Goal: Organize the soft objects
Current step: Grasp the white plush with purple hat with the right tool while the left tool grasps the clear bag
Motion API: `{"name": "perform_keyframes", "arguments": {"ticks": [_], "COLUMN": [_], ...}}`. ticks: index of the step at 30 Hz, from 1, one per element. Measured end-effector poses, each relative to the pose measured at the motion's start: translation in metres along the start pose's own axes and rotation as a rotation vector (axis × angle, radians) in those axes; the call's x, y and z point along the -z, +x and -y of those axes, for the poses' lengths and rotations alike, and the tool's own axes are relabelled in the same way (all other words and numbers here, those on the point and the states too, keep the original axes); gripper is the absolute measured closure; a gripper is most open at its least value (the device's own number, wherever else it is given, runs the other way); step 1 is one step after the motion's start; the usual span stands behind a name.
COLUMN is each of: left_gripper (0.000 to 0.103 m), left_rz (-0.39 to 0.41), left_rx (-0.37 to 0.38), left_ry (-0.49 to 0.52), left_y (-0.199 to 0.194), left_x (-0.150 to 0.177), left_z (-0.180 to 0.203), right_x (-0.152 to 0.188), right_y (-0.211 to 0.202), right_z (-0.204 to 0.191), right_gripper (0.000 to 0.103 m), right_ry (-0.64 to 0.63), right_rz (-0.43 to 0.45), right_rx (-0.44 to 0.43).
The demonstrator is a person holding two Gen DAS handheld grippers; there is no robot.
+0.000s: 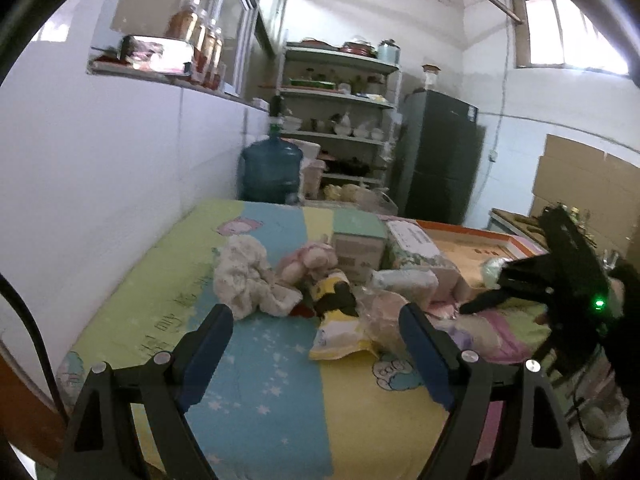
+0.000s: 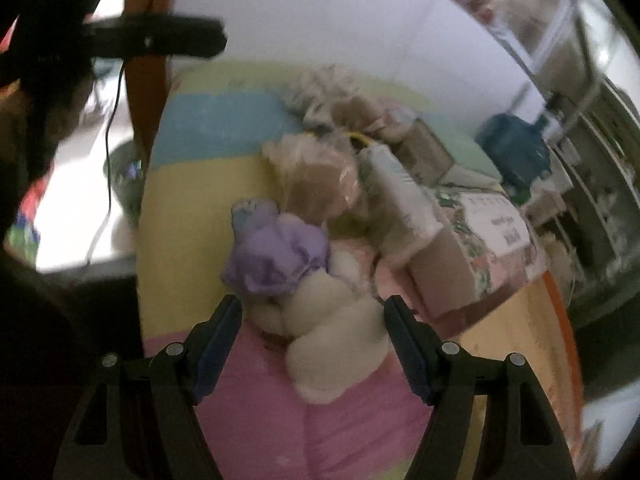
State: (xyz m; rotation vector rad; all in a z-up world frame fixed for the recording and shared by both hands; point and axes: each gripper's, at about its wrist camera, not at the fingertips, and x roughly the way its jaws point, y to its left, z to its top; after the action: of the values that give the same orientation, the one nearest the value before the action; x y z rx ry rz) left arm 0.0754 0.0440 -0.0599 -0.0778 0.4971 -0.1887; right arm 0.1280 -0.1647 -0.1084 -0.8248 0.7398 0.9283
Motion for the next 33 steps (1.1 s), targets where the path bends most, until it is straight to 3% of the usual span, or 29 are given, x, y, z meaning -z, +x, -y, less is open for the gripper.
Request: {"name": "perform_keyframes", "arguments": {"ticks": [4, 6, 9, 12, 17, 20, 24, 28, 33], "left_gripper": [0.018, 0.018, 0.018, 0.018, 0.019, 0.024, 0.034, 0.035, 0.046], "left_rz": [-0.017, -0.026, -0.039, -0.051, -0.073, -0.101, -0.143, -0.121, -0.104], "left_rx": [0.027, 0.032, 0.049, 0.093, 0.143, 0.124, 0.039, -0.012, -0.02], "left_ry": [0.016, 0.026, 0.04, 0.046, 0.076, 0.093, 0.094, 0.11, 0.106], "left_y": [0.007, 0.01, 0.017, 0.025, 0.049, 0.07, 0.094, 0.094, 0.093], "left_x": [0.003, 0.005, 0.007, 0.007, 0.006, 0.007, 0.013, 0.018, 0.02], "left_z": [0.002, 0.006, 0.011, 0.017, 0.037, 0.051, 0.062, 0.07, 0.071], "right_x": [-0.002, -0.005, 0.0, 0.008, 0.043, 0.066, 0.072, 0.077, 0.079], "right_y": [0.008, 0.009, -0.002, -0.02, -0.055, -0.069, -0.082, -0.08, -0.07], "right_z": [0.0, 0.0, -0.008, -0.014, -0.01, -0.014, -0.016, -0.014, -0.018], "right_gripper": [0.029, 0.039, 0.045, 0.045, 0.045, 0.045, 0.045, 0.045, 0.045], "right_ry": [-0.029, -0.006, 0.022, 0.115, 0.455, 0.689, 0.878, 0.953, 0.986], "right_rz": [-0.023, -0.023, 0.036, 0.14, 0.326, 0.395, 0.451, 0.437, 0.421], "right_rx": [-0.013, -0.018, -0.017, -0.021, 0.014, 0.071, 0.09, 0.086, 0.054]}}
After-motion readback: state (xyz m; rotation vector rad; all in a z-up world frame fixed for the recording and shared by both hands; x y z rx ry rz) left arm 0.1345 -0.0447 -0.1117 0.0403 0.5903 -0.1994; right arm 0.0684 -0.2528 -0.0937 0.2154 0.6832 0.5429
